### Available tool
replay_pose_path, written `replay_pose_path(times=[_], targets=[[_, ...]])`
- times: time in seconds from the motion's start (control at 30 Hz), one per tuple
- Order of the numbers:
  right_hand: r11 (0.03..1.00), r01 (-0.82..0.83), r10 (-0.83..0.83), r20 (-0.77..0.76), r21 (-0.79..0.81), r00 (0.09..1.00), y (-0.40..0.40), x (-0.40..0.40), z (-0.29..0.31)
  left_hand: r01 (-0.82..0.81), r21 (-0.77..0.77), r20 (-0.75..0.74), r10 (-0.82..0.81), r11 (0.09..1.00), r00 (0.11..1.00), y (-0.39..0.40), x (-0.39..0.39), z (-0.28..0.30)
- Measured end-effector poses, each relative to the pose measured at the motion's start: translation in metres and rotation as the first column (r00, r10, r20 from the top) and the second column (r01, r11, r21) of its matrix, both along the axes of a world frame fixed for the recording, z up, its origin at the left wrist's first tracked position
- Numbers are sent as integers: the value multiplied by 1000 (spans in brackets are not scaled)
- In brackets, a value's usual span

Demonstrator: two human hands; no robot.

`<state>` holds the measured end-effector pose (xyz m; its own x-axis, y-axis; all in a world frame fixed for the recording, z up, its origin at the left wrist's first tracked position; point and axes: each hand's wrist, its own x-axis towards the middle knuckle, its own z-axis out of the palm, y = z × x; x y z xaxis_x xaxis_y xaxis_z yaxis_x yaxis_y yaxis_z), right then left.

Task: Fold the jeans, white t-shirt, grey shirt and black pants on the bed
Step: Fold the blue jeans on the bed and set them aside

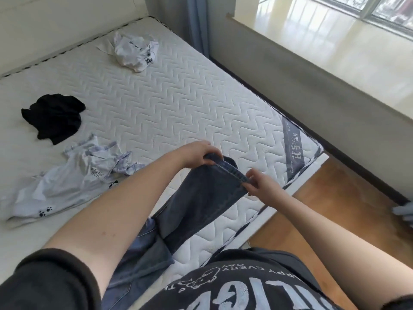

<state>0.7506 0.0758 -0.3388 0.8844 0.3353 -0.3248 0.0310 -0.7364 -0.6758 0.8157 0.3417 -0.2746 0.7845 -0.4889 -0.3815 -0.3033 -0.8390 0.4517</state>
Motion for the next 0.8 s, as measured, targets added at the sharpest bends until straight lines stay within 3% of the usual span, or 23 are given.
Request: replay_pose_path(times=[0.17, 0.27, 0.37, 0.47, 0.67, 0.73, 0.8], targets=[[995, -74, 78, 67, -60, 995, -5, -11, 20, 186, 120, 31, -191, 975, 981, -6, 14, 14], [987, -109, 118, 73, -118, 990, -8, -19, 28, 256, 320, 22, -277, 912, 961, -8, 19, 20], [974, -81, 92, 46, -212, 995, -17, -25, 33, 260, 510, 79, -345, 820, 935, -3, 21, 23], [956, -50, 66, 44, -290, 997, -23, -30, 36, 210, 587, 198, -390, 782, 899, 2, 22, 20], [952, 73, -41, 111, -298, 993, -13, -39, 46, 107, 476, 331, -291, 873, 898, -4, 29, 9], [952, 134, -101, 129, -275, 986, -10, -40, 48, 48, 331, 290, -150, 942, 945, -6, 32, 7], [945, 253, -234, 113, -207, 966, -10, -39, 45, -77, 70, 193, 62, 995, 979, -8, 34, 5]])
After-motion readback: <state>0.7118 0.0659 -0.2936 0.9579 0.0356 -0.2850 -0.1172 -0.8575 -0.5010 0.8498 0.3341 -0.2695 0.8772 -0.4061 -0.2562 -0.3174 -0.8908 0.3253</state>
